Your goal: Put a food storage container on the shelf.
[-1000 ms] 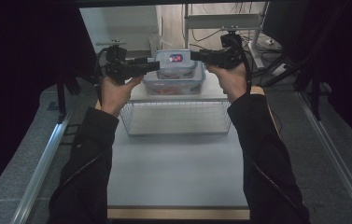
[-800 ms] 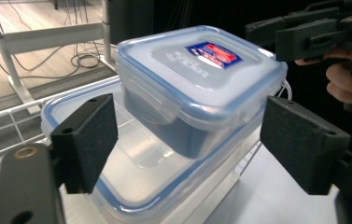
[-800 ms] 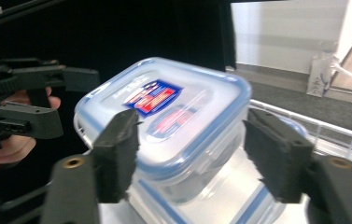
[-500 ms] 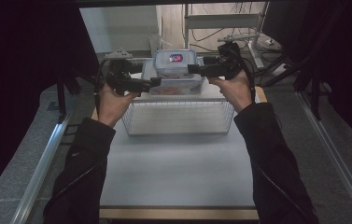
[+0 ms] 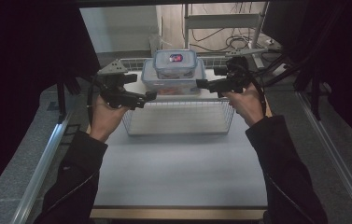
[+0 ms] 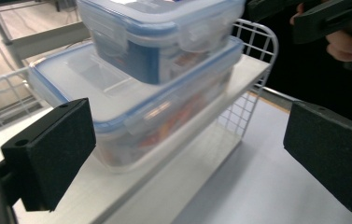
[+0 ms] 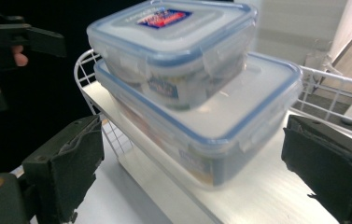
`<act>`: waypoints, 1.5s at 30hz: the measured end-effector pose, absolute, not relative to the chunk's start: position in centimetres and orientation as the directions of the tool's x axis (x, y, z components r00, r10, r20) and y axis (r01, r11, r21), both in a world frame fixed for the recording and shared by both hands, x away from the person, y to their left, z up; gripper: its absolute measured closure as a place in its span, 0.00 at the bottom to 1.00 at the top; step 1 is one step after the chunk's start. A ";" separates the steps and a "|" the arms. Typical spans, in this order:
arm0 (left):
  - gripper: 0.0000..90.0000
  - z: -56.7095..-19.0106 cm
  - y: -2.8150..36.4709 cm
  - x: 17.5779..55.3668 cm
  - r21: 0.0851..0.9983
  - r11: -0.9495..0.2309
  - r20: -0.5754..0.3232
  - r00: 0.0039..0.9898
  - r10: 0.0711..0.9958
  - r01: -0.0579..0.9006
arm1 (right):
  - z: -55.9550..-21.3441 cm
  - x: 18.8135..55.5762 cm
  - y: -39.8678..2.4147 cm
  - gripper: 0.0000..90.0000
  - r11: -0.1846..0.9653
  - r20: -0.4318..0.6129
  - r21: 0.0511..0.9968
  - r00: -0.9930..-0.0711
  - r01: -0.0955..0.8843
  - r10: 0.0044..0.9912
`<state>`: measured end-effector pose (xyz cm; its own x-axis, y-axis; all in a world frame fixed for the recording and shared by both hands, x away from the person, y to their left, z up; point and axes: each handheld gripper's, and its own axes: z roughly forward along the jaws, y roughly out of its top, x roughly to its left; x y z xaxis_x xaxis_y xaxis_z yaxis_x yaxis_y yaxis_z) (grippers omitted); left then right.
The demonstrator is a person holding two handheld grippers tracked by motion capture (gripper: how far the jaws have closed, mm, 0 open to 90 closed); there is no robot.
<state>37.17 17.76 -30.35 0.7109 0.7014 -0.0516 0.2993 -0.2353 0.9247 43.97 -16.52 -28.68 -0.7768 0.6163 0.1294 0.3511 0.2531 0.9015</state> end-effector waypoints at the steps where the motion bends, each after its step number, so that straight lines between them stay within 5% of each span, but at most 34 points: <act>1: 0.02 -30.5 17.9 36.8 0.929 -0.232 -0.050 0.717 0.695 0.290 | -28.8 43.8 -16.6 0.06 0.254 0.129 0.901 -0.775 0.352 0.618; 27: 0.00 -37.7 18.0 31.2 0.940 -0.212 -0.062 0.745 0.664 0.267 | -33.5 38.6 -16.8 0.04 0.315 0.034 0.909 -0.802 0.273 0.597; 45: 0.00 -44.7 17.4 29.8 0.914 -0.224 -0.095 0.717 0.690 0.337 | -40.3 36.8 -18.0 0.03 0.343 0.048 0.889 -0.807 0.303 0.588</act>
